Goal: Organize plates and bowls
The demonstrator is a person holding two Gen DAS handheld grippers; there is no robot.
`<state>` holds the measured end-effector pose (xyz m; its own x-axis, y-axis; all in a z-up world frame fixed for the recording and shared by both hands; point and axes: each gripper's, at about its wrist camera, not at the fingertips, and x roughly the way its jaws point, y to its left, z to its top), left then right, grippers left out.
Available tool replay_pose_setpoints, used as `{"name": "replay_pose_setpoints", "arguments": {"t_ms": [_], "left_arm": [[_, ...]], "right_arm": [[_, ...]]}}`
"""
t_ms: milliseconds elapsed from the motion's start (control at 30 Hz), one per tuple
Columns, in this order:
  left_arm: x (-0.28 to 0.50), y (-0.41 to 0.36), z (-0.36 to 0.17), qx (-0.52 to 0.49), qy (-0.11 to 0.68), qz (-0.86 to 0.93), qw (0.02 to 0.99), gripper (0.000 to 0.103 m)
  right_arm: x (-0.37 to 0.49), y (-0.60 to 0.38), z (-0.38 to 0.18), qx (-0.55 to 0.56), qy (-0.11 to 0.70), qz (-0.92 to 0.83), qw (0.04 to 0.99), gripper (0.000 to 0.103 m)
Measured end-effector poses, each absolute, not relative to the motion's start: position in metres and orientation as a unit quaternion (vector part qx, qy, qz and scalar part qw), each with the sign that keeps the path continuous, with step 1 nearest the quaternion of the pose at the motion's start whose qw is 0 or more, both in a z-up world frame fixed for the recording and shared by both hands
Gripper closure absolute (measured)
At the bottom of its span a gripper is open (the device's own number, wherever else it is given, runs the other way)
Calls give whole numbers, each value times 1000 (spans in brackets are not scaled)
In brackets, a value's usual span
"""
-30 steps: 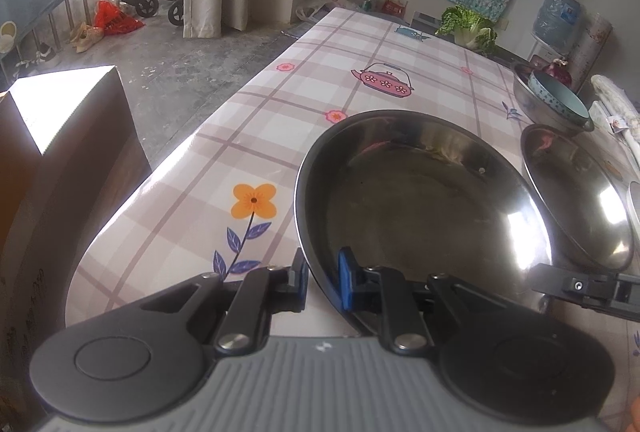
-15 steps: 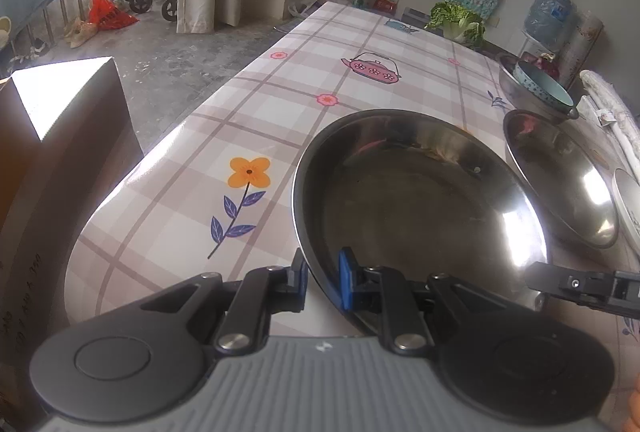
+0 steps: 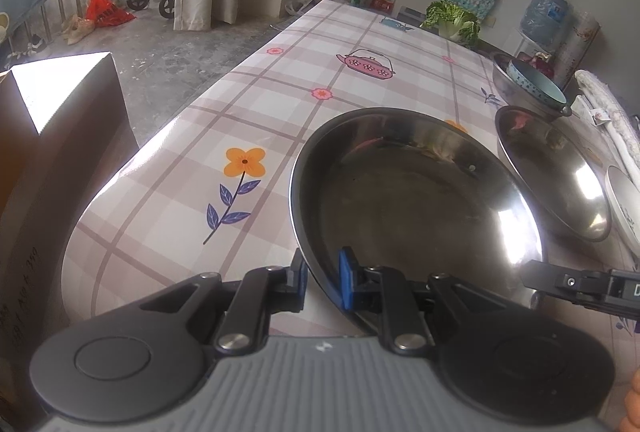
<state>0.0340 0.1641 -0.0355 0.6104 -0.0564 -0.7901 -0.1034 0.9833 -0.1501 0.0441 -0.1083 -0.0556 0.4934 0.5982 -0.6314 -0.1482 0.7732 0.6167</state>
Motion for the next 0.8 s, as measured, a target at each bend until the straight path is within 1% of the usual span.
{"name": "replay_pose_setpoints", "arguments": {"t_ms": [800], "left_arm": [[30,159,-37,-91,442,11,892,84]], "right_arm": [[46,-108,-55,253,450,226,826,88]]}}
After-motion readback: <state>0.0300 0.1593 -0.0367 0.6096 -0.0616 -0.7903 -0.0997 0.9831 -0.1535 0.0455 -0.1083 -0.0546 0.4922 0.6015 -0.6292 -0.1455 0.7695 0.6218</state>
